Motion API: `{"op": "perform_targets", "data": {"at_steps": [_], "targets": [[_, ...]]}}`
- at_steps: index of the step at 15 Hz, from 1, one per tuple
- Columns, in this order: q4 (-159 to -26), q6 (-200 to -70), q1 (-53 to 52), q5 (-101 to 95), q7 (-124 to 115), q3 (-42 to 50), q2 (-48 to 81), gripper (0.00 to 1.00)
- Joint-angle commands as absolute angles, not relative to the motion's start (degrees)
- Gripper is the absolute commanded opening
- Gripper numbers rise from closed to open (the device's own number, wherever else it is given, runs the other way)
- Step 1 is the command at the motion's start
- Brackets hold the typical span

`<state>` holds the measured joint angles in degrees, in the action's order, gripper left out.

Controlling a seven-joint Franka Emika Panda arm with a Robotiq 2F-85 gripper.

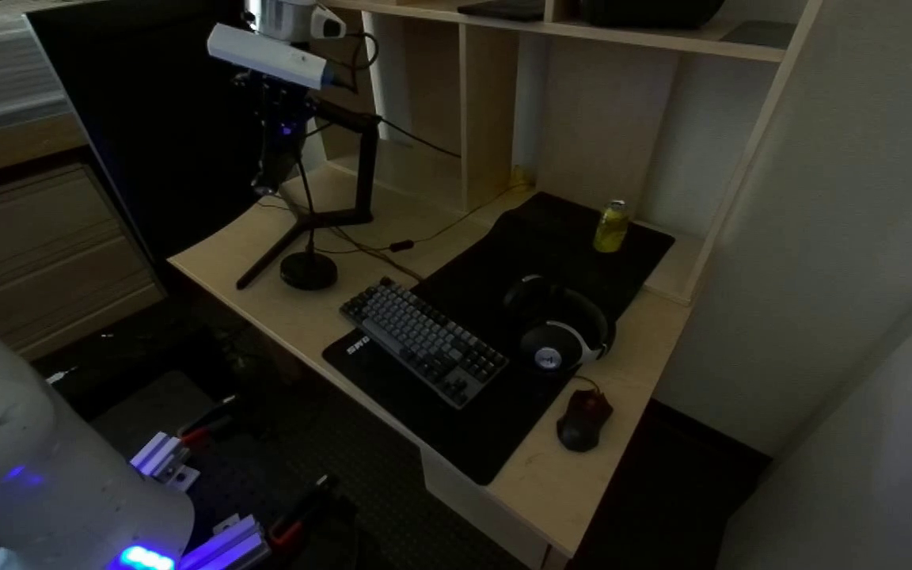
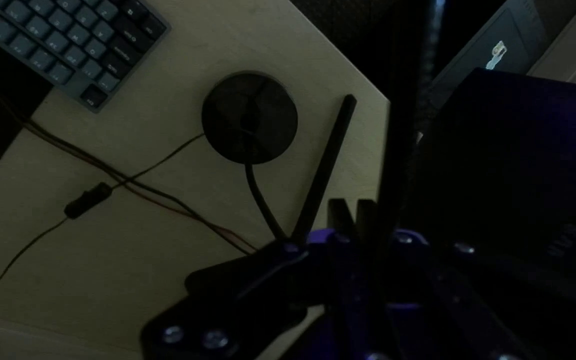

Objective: Move the black lamp forward

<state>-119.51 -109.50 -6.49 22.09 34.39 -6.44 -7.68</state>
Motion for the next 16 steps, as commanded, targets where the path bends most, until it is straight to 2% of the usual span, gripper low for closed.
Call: {"op": "perform_targets", "data": {"at_steps": [1,12,16], "targets": [[-124.62,-119.8,-9.56,23.76,37.88,-7.6,-9.8,0.02],[-130.68,-141.14,-16.67,44.03,51.64,-9.9,-7.79,0.02],[-131.23,-142.49,-16.61,45.11,51.15,-10.49,-7.81,0.02]]}}
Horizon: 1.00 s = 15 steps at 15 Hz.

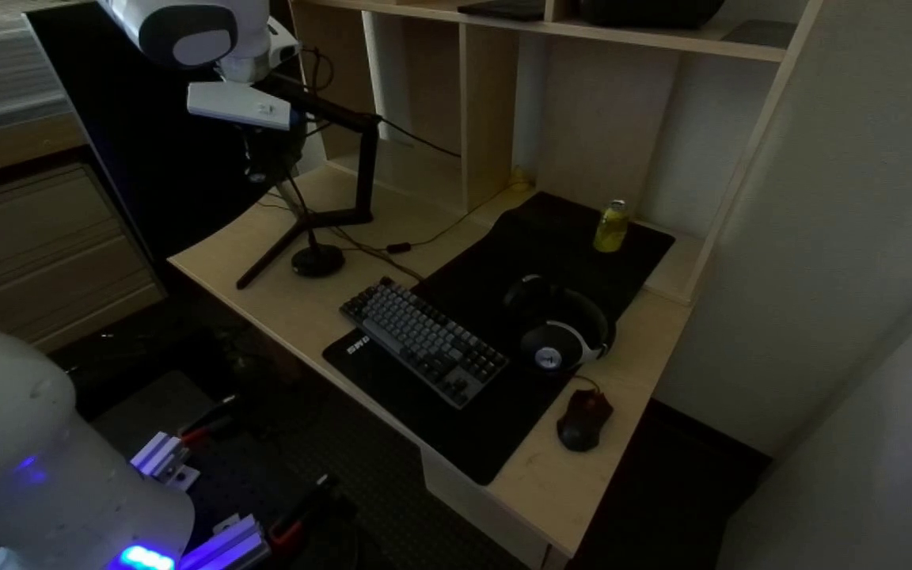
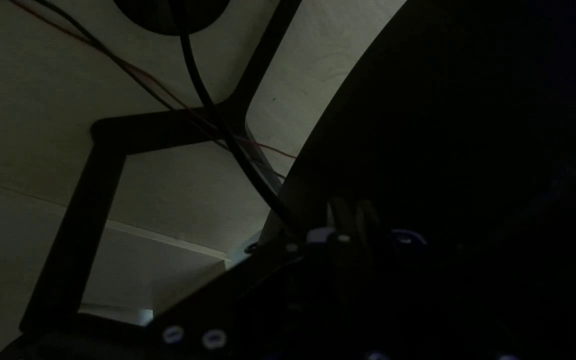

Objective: Move the black lamp forward

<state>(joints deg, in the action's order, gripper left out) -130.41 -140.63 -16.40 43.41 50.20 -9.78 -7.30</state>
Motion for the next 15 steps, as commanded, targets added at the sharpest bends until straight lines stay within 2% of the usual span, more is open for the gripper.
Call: {"op": "perform_targets", "data": {"at_steps": [1,2,3,4,7,13,15], "targets": [[-131.27,-140.78,-16.28,43.25,49.89,-10.5,-7.99,0.02],[-131.12,-138.74,-16.05,41.96,48.84,-10.4,-8.14,0.02],[-131.27,-137.85,-15.9,40.91,47.05,-10.47,-8.36,0.34],[-130.87,-134.67,-15.74,39.8,45.84,-10.21,-8.48,0.35],[-130.15,-128.56,-15.66,38.04,44.89,-9.83,-8.3,0.56],[-130.95,-132.54,-15.43,27.92,39.47,-10.49,-8.94,0.97],[-131.06,-133.7,-15.4,23.7,37.4,-10.49,-9.1,1.0]]}}
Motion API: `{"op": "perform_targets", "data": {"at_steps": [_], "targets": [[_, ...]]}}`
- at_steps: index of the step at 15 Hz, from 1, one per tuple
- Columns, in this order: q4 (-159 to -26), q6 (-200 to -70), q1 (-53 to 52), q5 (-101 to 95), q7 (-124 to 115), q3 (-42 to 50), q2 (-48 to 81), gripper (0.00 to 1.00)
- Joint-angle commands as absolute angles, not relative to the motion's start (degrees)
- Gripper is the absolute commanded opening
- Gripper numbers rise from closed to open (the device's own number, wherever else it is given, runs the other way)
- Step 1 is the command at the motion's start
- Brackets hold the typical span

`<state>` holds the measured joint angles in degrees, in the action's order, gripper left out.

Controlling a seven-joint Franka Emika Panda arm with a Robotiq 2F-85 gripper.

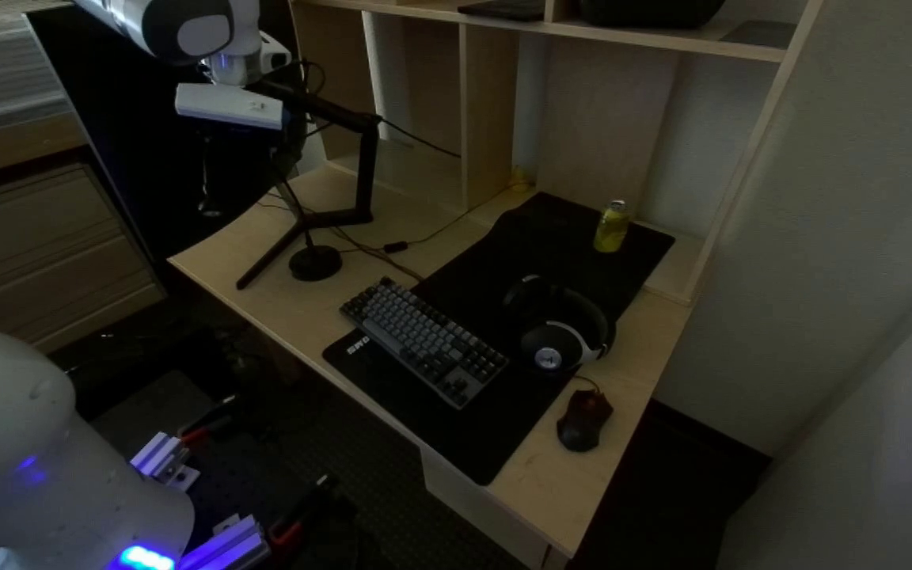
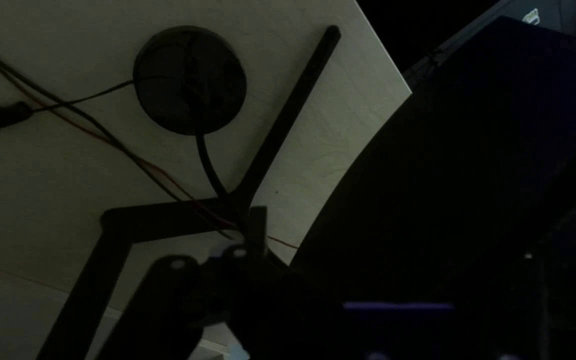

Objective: Move the black lamp forward

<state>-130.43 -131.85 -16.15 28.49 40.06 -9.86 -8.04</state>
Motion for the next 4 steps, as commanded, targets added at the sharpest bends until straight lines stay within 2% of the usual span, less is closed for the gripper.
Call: {"op": "perform_targets", "data": {"at_steps": [1,4], "targets": [[-130.95,-133.98,-15.53,22.66,36.96,-10.36,-9.04,1.0],[-130.27,-133.05,-16.14,23.77,37.41,-9.89,-8.26,1.0]]}}
